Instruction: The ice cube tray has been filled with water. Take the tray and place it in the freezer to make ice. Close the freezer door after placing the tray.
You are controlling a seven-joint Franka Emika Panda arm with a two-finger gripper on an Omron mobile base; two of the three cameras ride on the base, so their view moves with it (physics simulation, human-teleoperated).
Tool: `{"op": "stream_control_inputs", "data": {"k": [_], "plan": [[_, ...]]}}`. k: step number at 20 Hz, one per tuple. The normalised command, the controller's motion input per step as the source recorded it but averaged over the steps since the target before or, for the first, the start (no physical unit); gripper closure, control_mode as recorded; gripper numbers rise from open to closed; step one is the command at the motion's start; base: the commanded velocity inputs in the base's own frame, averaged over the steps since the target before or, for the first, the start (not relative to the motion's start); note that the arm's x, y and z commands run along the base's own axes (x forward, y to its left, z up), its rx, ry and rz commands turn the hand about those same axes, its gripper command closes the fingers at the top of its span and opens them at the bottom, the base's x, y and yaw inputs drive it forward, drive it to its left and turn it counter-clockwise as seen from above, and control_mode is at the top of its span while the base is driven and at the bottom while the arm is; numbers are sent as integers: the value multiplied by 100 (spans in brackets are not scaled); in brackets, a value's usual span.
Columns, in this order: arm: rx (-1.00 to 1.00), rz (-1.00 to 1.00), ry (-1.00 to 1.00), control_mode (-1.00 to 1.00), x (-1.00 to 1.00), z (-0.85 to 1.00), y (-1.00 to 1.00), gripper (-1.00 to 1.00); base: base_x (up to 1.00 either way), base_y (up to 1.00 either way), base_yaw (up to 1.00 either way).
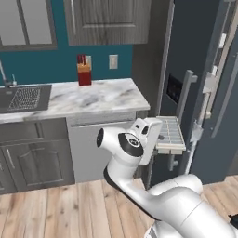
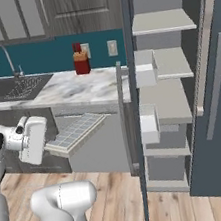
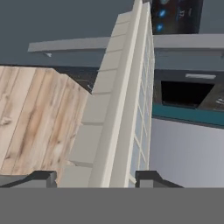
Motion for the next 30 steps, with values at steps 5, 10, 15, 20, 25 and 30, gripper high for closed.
{"op": "stream_control_inputs", "data": {"k": [5, 10, 15, 20, 25, 30], "plan": [[0, 0, 0, 100, 0, 0, 0, 100, -14, -67, 0], [0, 0, 0, 100, 0, 0, 0, 100, -4, -70, 0], [0, 0, 0, 100, 0, 0, 0, 100, 0, -66, 0], [0, 0, 0, 100, 0, 0, 0, 100, 0, -56, 0], [0, 0, 0, 100, 0, 0, 0, 100, 2, -42, 0], [0, 0, 0, 100, 0, 0, 0, 100, 18, -27, 4]]}}
